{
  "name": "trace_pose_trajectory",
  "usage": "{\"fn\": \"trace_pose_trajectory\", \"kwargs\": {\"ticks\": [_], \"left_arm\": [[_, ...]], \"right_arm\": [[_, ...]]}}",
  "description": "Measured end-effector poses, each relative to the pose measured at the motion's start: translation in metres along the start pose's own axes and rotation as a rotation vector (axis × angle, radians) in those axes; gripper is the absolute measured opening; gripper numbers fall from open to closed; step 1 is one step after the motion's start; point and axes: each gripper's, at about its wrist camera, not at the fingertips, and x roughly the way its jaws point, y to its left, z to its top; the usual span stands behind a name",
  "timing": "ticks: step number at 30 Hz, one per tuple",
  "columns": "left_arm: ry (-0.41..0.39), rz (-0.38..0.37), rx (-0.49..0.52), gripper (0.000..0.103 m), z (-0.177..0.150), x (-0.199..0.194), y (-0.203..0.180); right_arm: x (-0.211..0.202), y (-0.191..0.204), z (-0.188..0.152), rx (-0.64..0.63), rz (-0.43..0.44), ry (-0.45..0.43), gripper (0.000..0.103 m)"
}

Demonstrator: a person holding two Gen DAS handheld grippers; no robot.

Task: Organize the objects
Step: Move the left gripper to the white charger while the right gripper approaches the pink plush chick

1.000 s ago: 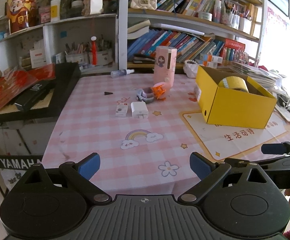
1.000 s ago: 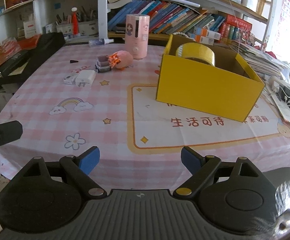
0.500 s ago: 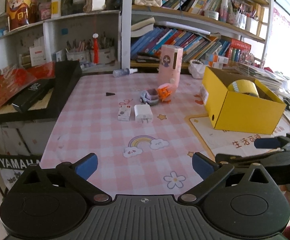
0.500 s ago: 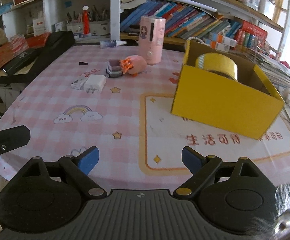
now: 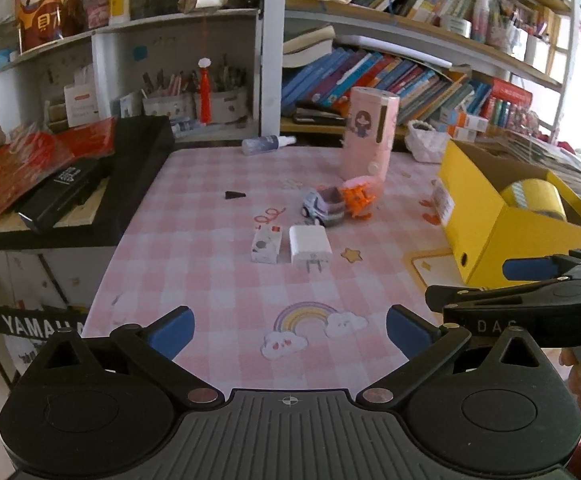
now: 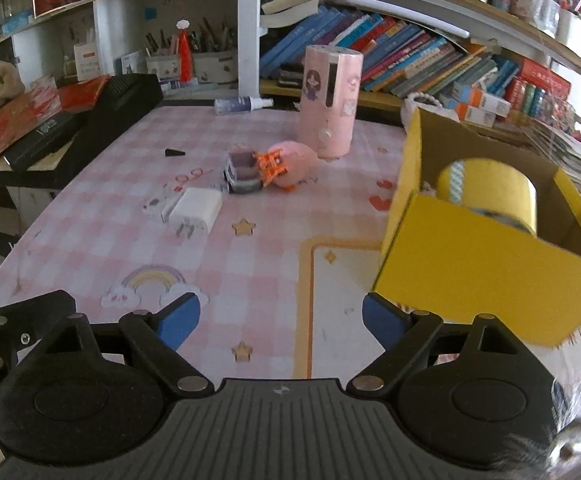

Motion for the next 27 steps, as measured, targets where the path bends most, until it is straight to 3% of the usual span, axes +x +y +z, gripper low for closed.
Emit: {"fn": "trace_pose_trajectory", "kwargs": {"ticks": [4,9,21,27], "left_arm": [[0.009,0.022,-0.005,0.103,0.007,0.013,0.000],[0.003,0.039,-0.002,0.103,0.017,0.025,0.001],[0.033,0.044,0.031,0.101,0.032,0.068,-0.003],[0.056,0.018,0.073,0.081,0.044,0.105,-0.011]], "right_arm": [[0.013,0.000,0.013,-0.021,0.024,-0.006,0.086],[0.028,-0.002,0.029,-0.026,0.064,-0.015,0.076],[0.070,-0.008,0.063,0.003,0.110,0.001,0.075],[0.093,-0.016,0.084,0.041,0.101,-0.004,0.072]]}}
